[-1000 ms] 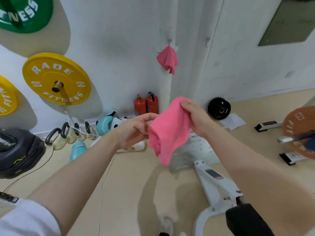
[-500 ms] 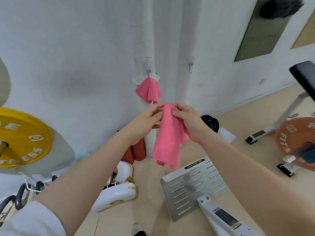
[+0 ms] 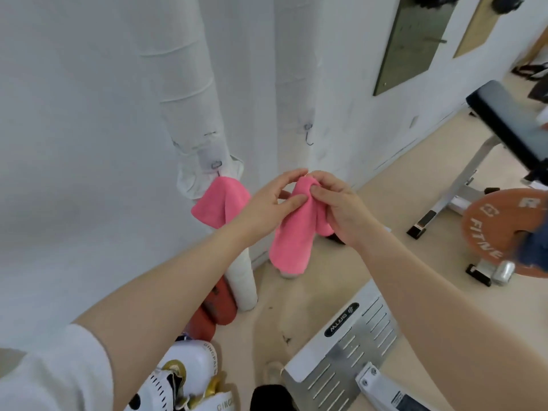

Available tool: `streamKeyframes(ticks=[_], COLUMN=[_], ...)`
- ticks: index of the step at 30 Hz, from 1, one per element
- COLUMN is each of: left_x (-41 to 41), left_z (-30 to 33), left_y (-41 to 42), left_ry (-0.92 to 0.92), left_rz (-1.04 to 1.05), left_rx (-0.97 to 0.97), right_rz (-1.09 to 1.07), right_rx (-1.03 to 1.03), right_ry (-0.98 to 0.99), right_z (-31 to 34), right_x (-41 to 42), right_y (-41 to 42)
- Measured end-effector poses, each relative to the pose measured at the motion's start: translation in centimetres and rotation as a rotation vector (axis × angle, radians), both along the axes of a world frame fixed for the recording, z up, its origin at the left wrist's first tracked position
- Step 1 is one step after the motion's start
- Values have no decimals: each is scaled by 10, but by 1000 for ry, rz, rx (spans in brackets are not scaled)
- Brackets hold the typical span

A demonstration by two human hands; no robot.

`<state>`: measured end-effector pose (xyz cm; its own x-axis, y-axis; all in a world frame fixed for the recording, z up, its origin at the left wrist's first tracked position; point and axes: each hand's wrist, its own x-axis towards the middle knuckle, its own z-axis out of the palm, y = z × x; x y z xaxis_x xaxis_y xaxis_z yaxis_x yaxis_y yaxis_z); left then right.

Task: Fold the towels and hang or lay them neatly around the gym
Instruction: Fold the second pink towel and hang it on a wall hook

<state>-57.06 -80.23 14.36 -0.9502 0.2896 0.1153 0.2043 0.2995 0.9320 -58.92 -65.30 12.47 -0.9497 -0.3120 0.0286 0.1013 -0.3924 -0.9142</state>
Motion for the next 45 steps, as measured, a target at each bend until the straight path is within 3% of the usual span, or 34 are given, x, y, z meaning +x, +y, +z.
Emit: streamKeyframes(ticks=[6, 10, 13, 15, 19, 24, 29, 31, 35, 45], left_x=[-112, -178, -230, -262, -311, -330, -323, -319, -283, -73], left_z=[-24, -38, -49, -59, -78, -102, -127, -130, -121, -66], left_y=[15, 26, 27, 29, 42, 45, 60, 64, 56, 25], left_ry=[-120, -216, -213, -238, -240, -142, -332, -354, -330, -365], left_rz=[-70, -25, 42, 75, 164, 337, 429, 472, 502, 39], left_rx=[11, -13, -61, -52, -22, -99, -169, -168, -147, -107], right_rz=[11, -46, 0, -94, -294, -267, -200, -292, -530, -368], right_rx=[165, 480, 681, 768, 717, 671, 860, 824, 901, 783], right_ry=[-26, 11, 136, 210, 133, -68, -276, -322, -236, -206], right_z=[-20, -32, -34, -40, -60, -85, -125, -130, -113, -50], right_x=[-107, -181, -237, -275, -332, -361, -335, -321, -280, -50], right_y=[21, 37, 47, 51, 58, 45, 36, 32, 39, 29])
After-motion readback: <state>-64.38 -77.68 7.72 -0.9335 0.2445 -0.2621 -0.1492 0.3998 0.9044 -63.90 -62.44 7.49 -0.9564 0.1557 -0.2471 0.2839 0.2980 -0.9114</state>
